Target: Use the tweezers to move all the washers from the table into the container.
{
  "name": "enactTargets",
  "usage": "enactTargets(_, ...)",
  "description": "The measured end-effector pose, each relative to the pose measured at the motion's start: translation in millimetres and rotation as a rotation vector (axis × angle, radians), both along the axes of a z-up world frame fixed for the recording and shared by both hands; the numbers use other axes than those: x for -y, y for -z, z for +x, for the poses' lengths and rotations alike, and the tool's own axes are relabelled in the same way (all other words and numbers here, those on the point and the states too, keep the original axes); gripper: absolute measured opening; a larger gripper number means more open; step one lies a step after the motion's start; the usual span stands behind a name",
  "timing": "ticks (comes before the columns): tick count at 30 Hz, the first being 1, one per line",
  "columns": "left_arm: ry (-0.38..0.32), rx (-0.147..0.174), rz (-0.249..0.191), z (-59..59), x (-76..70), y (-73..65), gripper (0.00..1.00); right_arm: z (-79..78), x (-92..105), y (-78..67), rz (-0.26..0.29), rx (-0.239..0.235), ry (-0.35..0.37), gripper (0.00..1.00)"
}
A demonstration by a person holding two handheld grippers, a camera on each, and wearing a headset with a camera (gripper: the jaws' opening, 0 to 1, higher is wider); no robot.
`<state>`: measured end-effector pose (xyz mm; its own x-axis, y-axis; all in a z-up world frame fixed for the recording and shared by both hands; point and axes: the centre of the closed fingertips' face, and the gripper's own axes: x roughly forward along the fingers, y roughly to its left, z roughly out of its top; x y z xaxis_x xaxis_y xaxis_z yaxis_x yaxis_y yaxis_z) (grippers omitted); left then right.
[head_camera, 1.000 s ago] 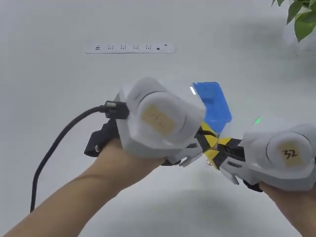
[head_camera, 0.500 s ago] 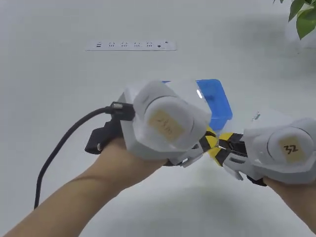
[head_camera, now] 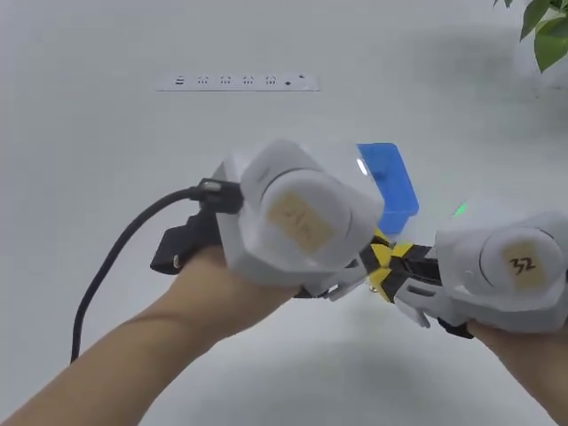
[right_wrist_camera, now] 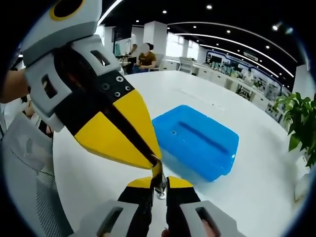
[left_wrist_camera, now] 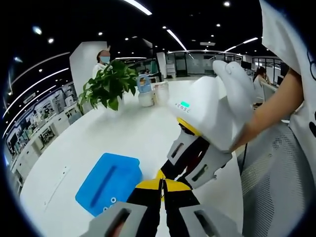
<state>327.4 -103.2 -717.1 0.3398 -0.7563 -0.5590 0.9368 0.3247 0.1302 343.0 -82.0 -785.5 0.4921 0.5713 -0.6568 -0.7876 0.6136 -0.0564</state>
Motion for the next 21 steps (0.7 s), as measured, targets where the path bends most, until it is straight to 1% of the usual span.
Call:
enactTargets(2,0.003,0.0,0.007,-4.1,-1.3,0.3,0.0,-5.2,-6.4,0.5,0.008,-0.007,-0.01,0.05)
enactTargets(5,0.007,0.013,0.027,-13.1,-8.0,1.3,0.0,-10.7,-13.2,1.4,-0.008,0.008,-0.032,0.05)
enactTargets(8,-0.009,0.011,0.036,-15.6,-16.7,1.6,0.0,-10.8,-15.1,1.1,-0.004,0.004,-0.041,0.06)
enactTargets(10,-0.022,0.009,0.038,-15.7,-22.3,1.9,0.0,-11.7,-18.6,0.5,-0.004,0.006,-0.054,0.06)
enactTargets(12,-0.033,0.003,0.039,-15.7,-25.8,1.6,0.0,-12.3,-21.3,0.1,-0.021,0.017,-0.073,0.06)
enactTargets(16,-0.041,0.009,0.04,-13.7,-25.4,0.0,0.0,-10.5,-21.9,-1.2,-0.033,0.031,-0.086,0.06)
enactTargets(19,-0.042,0.008,0.039,-11.5,-23.9,1.2,0.0,-8.2,-19.7,-0.3,-0.028,0.023,-0.081,0.06)
enactTargets(21,-0.043,0.005,0.029,-10.4,-22.6,0.9,0.0,-7.5,-18.4,-0.2,-0.018,0.018,-0.075,0.06)
